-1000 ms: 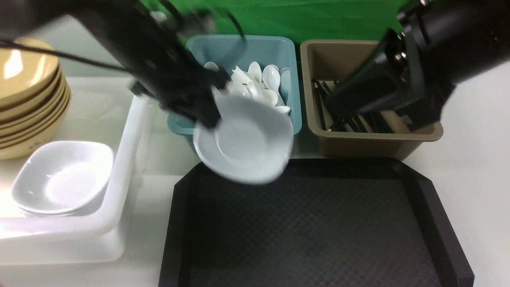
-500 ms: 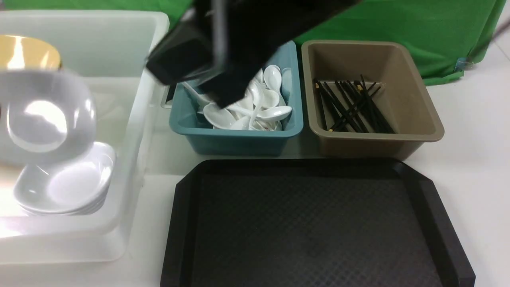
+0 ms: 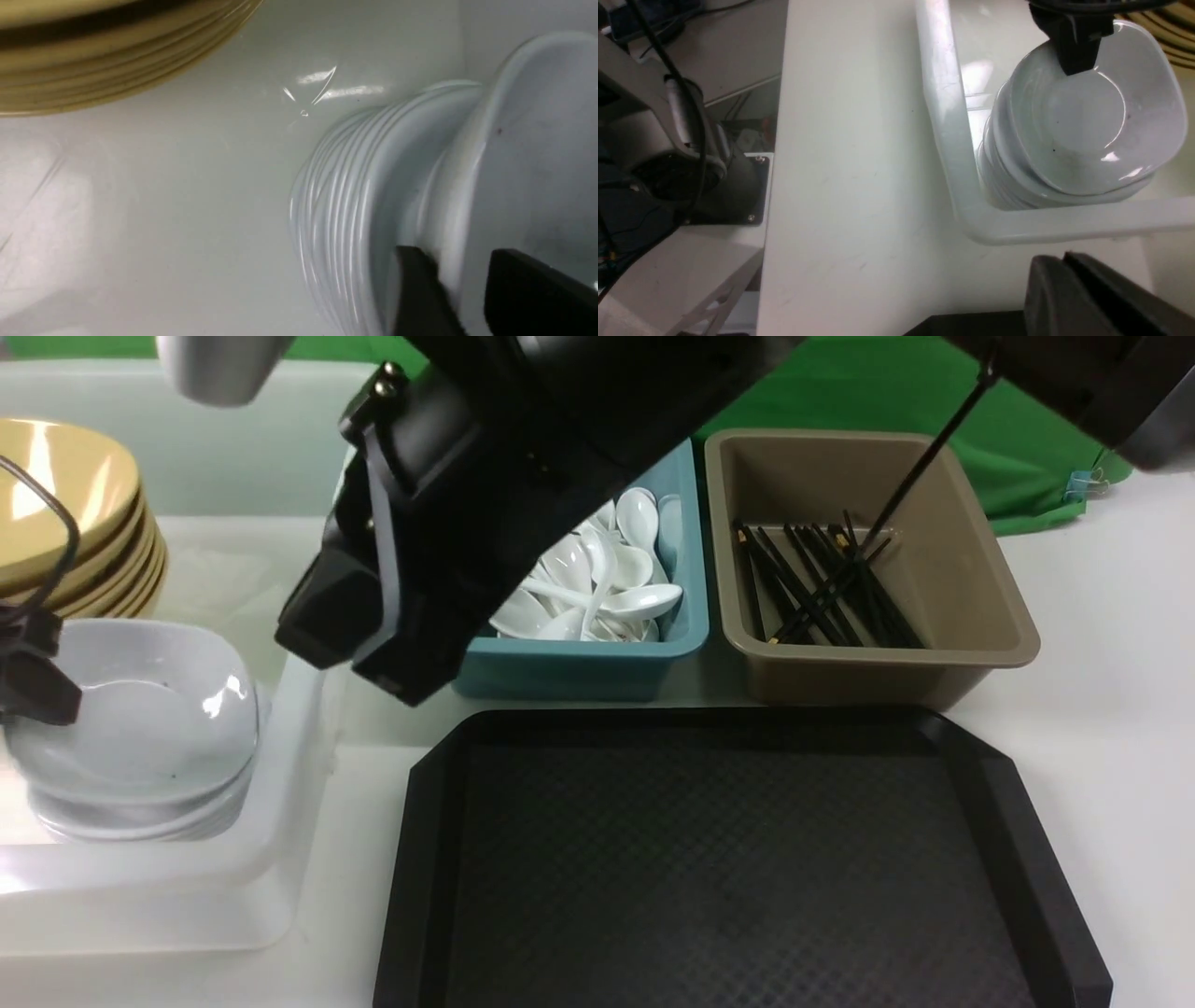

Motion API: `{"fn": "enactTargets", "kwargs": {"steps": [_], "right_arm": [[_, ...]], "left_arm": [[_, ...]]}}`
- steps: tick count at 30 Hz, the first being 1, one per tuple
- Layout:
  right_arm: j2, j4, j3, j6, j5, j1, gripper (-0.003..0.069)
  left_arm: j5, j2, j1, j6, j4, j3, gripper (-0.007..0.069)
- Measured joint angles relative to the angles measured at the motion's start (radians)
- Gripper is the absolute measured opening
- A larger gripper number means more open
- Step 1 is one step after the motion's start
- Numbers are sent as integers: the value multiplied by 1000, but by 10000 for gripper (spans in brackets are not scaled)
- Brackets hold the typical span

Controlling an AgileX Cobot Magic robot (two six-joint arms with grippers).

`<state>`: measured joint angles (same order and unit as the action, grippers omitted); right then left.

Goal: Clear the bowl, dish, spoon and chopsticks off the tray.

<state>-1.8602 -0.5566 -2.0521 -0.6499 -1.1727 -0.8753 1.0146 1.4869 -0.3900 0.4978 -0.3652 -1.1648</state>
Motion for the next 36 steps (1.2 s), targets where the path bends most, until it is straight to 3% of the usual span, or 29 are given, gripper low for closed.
{"fn": "enactTargets", "kwargs": {"steps": [2, 3, 4, 8, 12, 15, 18, 19, 21, 25, 29, 30, 35, 36], "right_arm": [[0, 26, -14, 7, -30, 0, 10], [0, 29, -14, 12, -33, 0, 10], [2, 57, -29, 35, -38, 0, 10], [14, 126, -51, 88, -40, 0, 10], [77, 281, -58, 195, -41, 14, 10], [154, 469, -49, 334, -40, 44, 10], [320, 657, 43, 469, -39, 99, 8], [333, 666, 51, 476, -39, 105, 7], [495, 779, 182, 576, -22, 143, 1], [790, 941, 449, 729, 114, 178, 0], [1061, 1015, 741, 856, 313, 184, 0], [1234, 1031, 931, 913, 483, 186, 0], [1503, 1083, 1251, 940, 768, 186, 0], [1619, 1103, 1396, 941, 875, 186, 0]], "left_arm": [[31, -11, 1, -89, 74, -45, 388], [34, -13, 1, -95, 80, -50, 396], [83, -33, 1, -126, 116, -100, 457], [154, -95, 3, -146, 128, -180, 491], [180, -205, 65, -149, 115, -217, 408], [191, -292, 191, -146, 113, -217, 219], [189, -406, 401, -142, 104, -217, 33], [189, -413, 401, -142, 104, -217, 33], [189, -517, 549, -147, 88, -216, 0], [161, -690, 682, -220, 85, -154, -10], [47, -846, 709, -297, 97, -1, -10], [-62, -973, 709, -345, 126, 137, -10], [-275, -1162, 709, -453, 180, 414, -10], [-382, -1245, 709, -475, 178, 551, -10]]}}
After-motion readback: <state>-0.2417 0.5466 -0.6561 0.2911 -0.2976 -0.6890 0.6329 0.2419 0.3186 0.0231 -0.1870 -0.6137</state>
